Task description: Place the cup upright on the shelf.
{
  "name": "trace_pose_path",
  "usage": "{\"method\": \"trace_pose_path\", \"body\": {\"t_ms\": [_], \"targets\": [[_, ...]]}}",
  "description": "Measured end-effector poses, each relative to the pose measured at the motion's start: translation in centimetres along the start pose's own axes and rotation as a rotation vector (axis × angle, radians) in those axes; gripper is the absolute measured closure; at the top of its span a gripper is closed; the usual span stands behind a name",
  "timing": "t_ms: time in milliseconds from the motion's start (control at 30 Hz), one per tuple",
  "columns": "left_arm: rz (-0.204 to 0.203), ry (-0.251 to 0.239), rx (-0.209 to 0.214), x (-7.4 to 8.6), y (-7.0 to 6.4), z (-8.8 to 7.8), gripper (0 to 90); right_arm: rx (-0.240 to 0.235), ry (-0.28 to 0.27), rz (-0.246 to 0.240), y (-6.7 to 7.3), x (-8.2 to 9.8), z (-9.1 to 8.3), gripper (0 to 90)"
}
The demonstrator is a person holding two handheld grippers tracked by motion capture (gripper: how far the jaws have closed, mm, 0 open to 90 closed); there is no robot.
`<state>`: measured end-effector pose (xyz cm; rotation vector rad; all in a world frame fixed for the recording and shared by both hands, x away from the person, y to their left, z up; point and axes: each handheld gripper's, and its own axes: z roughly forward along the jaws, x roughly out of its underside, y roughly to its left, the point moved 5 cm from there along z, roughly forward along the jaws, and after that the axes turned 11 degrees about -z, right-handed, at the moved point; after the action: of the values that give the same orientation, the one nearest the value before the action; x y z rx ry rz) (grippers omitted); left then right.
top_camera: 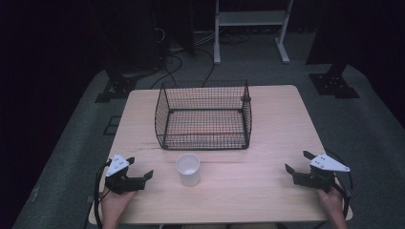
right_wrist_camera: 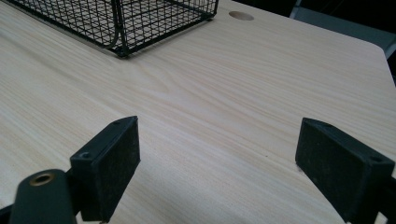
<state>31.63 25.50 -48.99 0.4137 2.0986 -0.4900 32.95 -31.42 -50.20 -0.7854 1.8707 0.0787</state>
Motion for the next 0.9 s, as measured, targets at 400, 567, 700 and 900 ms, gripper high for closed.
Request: {"method": "trace_pose_path", "body": {"t_ms": [400,567,700,900], "targets": [[0.024,-0.003,0.048,-0.5,-0.8,-0.2,7.4,0.003,0.008,-0.004,0.1,0.0,0.0,13.1],[0.041,-0.022,0.053,-1.0,-1.4,-0.5,7.4,0.002,0.009,-0.002,0.0,0.0,0.1,13.1],[0.063,-0.016,0.068,-1.3,-2.1,-0.4,7.4,0.001,0.009,-0.004,0.1,0.0,0.1,13.1],[0.085,-0.028,0.112,-2.1,-3.4,-0.5,5.2,-0.001,0.011,-0.008,0.1,0.0,0.1,13.1]]}}
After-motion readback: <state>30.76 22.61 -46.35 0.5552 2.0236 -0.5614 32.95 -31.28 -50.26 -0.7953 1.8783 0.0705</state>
